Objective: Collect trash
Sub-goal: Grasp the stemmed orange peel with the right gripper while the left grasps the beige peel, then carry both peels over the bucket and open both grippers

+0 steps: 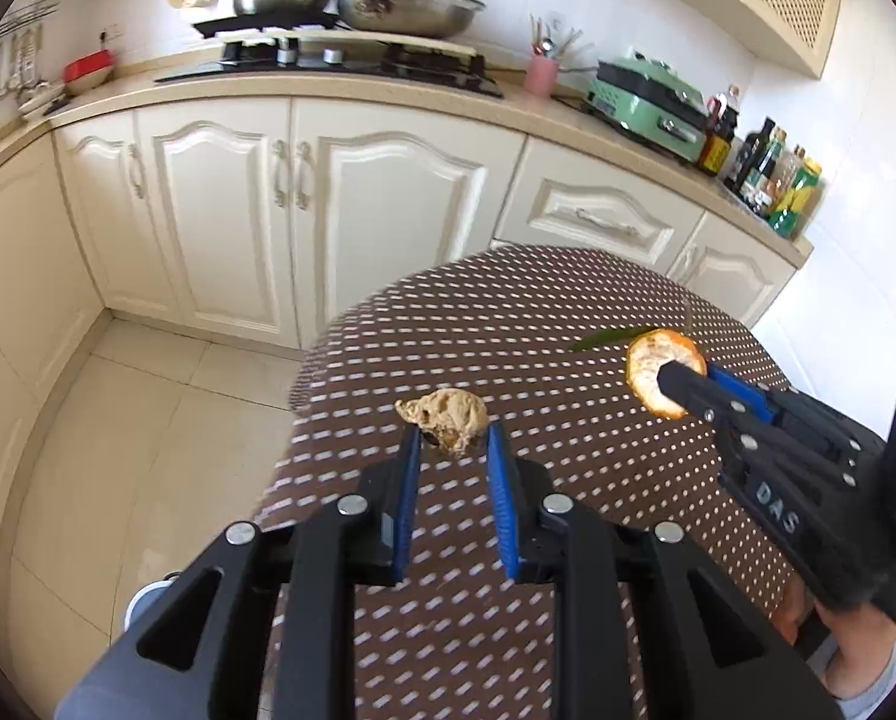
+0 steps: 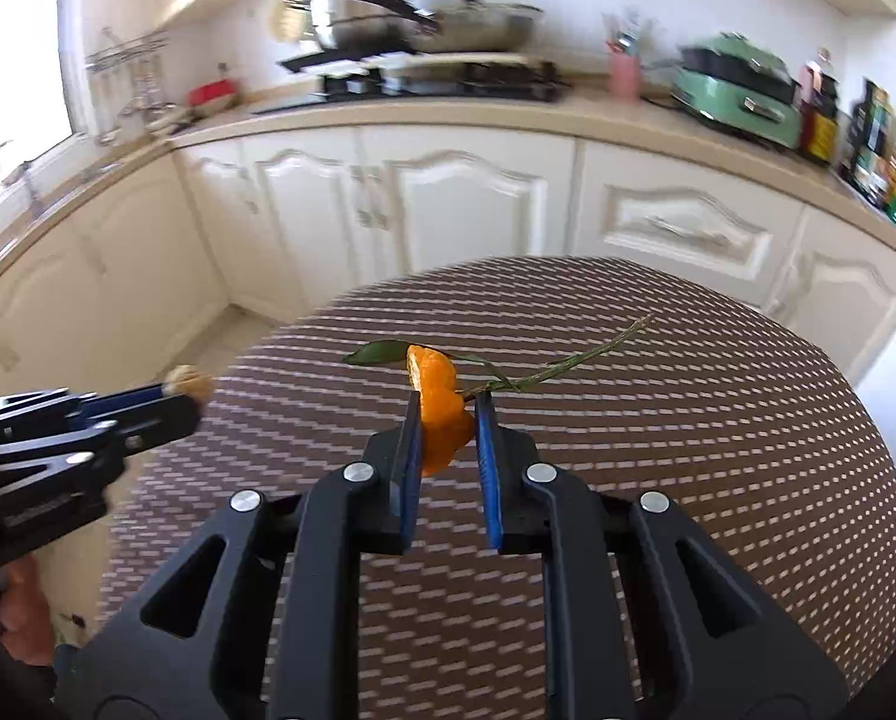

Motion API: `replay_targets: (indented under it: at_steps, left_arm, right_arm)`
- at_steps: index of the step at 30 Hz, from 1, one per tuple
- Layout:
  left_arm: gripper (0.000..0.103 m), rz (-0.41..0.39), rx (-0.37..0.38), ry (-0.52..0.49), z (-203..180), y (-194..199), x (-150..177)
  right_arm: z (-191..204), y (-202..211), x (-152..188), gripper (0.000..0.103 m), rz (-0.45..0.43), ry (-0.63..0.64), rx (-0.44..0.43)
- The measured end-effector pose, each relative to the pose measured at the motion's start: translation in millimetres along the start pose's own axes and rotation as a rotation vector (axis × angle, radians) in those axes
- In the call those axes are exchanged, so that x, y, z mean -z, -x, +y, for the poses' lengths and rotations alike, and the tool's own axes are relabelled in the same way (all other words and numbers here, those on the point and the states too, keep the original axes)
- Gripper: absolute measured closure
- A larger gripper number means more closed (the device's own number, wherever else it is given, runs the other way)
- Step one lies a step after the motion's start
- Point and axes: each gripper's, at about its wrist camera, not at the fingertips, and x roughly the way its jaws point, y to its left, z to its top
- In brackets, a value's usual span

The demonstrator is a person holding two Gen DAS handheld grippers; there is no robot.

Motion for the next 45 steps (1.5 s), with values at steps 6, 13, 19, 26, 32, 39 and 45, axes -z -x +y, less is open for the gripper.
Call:
replay_targets:
  at_steps: [6,13,19,26,32,39,45]
  left_arm:
    - [0.082,-0.03,-0.031,0.052,50.1,41.2,19.4]
    - [0.082,-0.043,-0.103,0.142,134.6,87.2,60.4]
    - [0.081,-0.011,-0.176,0.235,214.6,102.5,114.4]
    - [0.082,0.077,-0.257,0.356,296.5,80.3,193.5]
    - [0.081,0.155,-0.287,0.443,343.1,42.4,247.9]
    - [0.081,0.207,-0.235,0.523,374.5,-0.6,285.9]
    - [0.08,0.219,-0.203,0.553,387.0,-17.9,290.4]
  right_arm:
    - [75.6,18.0,2.1,0.086,-0.013,0.069,-0.09]
    - [173.8,19.3,13.9,0.086,0.002,0.147,-0.193]
    - [255.5,-5.9,42.9,0.086,0.084,0.18,-0.307]
    - [333.2,-52.7,97.3,0.086,0.207,0.229,-0.374]
    - [359.9,-115.2,142.4,0.086,0.338,0.214,-0.368]
    - [376.4,-158.3,183.9,0.086,0.432,0.207,-0.348]
    - [384.9,-183.6,200.5,0.086,0.47,0.201,-0.338]
